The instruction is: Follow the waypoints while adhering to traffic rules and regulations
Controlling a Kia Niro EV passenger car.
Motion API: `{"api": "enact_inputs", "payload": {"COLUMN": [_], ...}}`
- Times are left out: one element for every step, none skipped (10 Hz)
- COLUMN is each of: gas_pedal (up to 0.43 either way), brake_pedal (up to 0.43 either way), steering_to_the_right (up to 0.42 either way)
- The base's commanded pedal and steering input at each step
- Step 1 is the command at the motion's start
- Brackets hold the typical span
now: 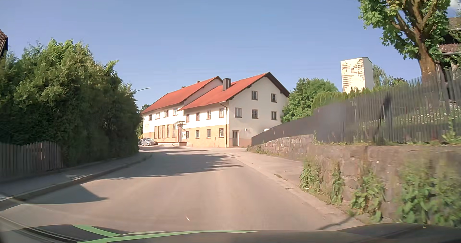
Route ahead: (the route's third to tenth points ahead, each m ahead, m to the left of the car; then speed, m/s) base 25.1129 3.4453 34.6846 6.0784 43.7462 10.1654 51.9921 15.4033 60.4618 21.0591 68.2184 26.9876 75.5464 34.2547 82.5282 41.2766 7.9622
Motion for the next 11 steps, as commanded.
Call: {"api": "enact_inputs", "payload": {"gas_pedal": [0.067,0.087,0.098,0.098,0.098,0.098,0.098,0.098,0.098,0.098,0.098], "brake_pedal": [0.000,0.000,0.000,0.000,0.000,0.000,0.000,0.000,0.000,0.000,0.000], "steering_to_the_right": [-0.017,-0.019,-0.024,-0.025,-0.023,-0.024,-0.024,-0.023,-0.023,-0.023,-0.023]}}
